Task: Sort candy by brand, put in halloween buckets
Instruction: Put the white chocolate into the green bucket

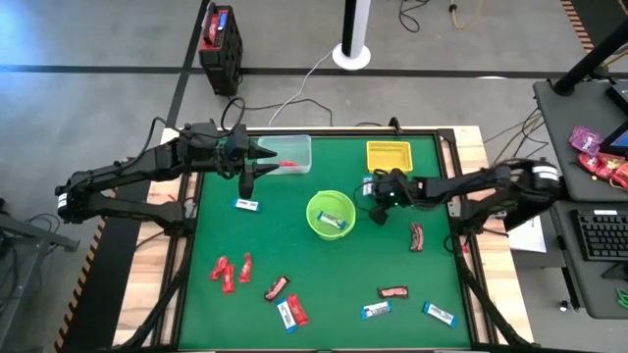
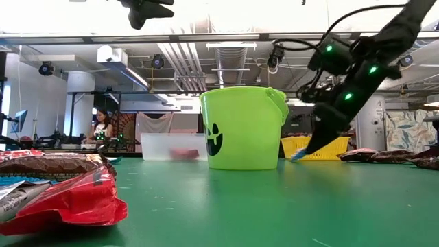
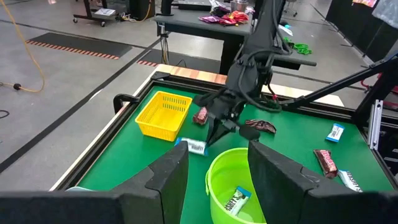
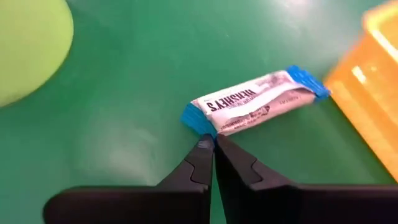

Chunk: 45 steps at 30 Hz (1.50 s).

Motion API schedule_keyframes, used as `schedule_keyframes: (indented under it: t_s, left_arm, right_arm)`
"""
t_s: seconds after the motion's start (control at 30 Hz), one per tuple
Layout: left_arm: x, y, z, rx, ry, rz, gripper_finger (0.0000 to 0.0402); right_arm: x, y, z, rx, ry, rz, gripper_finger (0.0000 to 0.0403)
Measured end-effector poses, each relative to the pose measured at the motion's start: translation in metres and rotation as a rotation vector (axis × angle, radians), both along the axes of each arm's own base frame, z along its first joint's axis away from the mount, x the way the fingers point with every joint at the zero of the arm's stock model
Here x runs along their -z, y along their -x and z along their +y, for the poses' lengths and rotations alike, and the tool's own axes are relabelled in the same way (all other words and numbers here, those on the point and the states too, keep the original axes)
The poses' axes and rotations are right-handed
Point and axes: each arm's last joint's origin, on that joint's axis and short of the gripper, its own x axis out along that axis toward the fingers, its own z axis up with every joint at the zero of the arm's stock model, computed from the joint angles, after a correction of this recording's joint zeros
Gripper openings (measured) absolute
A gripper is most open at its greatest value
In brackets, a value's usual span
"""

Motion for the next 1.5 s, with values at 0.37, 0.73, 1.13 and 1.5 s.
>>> schedule_keyframes:
  t_s: [0.37, 0.73, 1.13, 1.5]
  left_arm:
    - [0.000, 0.000, 0.000, 0.001, -0.003, 0.001, 0.0151]
    - [0.000, 0.000, 0.000, 0.006, -0.020, 0.002, 0.0151]
    - [0.000, 0.000, 0.000, 0.015, -0.051, 0.005, 0.0151]
    - [0.003, -0.001, 0.000, 0.027, -0.076, 0.017, 0.0151]
  right_arm:
    - [-0.027, 0.028, 0.018, 0.114, -0.421, -0.061, 0.0009]
    - [-0.022, 0.035, 0.025, 0.343, -0.601, -0.018, 0.0097]
    - [-0.036, 0.006, 0.015, 0.445, -0.418, 0.036, 0.0165]
    - [-0.001, -0.012, 0.017, 0.550, -0.437, 0.172, 0.0159]
